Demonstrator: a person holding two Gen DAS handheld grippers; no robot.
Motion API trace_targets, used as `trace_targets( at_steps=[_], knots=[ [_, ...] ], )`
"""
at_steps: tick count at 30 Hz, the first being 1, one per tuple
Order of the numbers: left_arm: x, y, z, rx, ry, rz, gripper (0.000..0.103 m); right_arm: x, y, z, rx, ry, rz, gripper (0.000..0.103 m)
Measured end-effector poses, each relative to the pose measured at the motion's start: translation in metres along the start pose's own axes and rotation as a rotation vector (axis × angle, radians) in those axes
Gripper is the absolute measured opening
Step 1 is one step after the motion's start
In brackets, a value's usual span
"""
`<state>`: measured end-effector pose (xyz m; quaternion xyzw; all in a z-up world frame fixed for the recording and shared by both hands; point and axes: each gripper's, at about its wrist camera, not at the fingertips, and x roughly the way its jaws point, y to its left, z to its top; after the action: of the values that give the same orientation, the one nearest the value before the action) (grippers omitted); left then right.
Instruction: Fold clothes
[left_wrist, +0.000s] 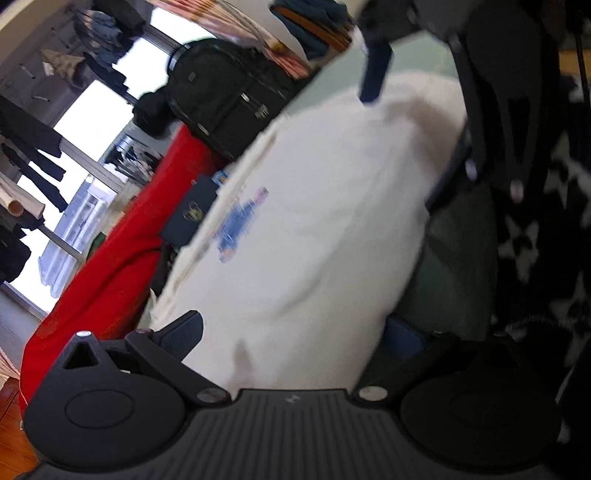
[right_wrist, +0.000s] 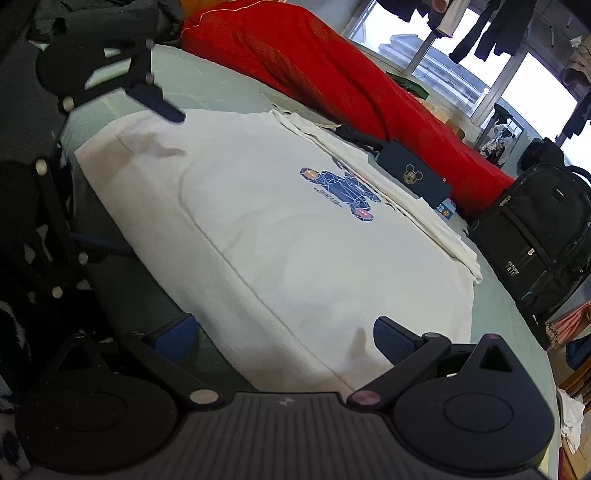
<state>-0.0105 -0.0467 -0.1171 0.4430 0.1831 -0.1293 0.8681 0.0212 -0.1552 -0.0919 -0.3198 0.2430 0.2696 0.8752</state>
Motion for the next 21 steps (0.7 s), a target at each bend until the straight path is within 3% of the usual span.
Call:
trace_targets(
  at_steps=[5,10,17,21],
  knots=[
    [-0.006,0.018,0.008,-0.038,-0.034,0.022,0.102,-0.007,-0.003,0.004,0.020,-0.042,0.046,0.103],
    [-0.010,0.037,0.015,-0.109,-0.057,0.010,0.102,-0.003,0.009,0.009,-0.067,-0.049,0.062,0.103],
    [-0.011,0.040,0.011,-0.113,-0.045,-0.011,0.102,0.026,0.042,0.000,-0.320,0.039,-0.086,0.103],
    [-0.010,0.039,0.007,-0.133,-0.032,-0.045,0.102,0.032,0.051,-0.009,-0.387,0.036,-0.127,0.103]
  ],
)
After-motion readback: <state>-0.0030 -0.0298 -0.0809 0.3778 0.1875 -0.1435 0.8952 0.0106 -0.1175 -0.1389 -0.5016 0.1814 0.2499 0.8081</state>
